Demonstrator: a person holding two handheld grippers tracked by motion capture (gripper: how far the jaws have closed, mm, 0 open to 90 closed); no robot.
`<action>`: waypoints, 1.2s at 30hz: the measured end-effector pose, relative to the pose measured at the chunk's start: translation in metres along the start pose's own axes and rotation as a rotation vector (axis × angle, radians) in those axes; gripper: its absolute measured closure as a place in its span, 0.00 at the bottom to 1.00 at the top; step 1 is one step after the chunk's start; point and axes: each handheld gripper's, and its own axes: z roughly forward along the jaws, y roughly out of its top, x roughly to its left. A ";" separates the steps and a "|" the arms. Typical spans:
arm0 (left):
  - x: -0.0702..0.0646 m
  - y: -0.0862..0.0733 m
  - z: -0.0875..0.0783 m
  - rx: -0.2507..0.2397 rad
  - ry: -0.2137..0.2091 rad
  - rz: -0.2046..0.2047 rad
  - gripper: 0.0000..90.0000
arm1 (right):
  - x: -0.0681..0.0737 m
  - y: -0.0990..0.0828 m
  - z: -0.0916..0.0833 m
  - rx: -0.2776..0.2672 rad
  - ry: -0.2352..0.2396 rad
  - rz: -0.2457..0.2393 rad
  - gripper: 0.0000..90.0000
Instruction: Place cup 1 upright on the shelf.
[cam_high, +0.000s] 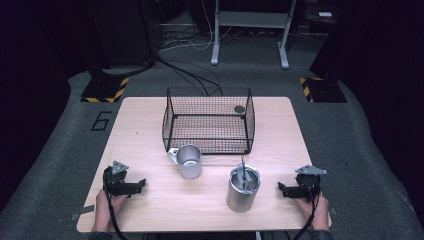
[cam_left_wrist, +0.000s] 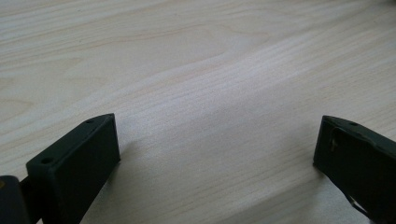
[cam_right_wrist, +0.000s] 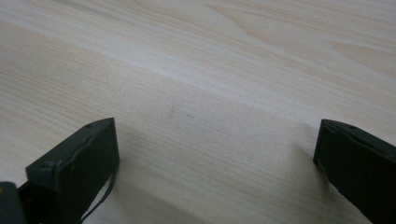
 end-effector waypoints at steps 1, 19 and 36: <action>0.000 0.000 0.000 0.000 0.000 0.000 0.00 | 0.000 0.000 0.000 0.003 0.000 0.006 0.00; 0.000 0.001 0.000 0.009 -0.005 0.000 0.00 | 0.001 0.004 -0.002 0.030 0.006 0.010 0.00; 0.000 0.000 0.000 0.000 0.002 -0.003 0.00 | 0.028 0.017 -0.036 -0.039 0.116 0.000 0.00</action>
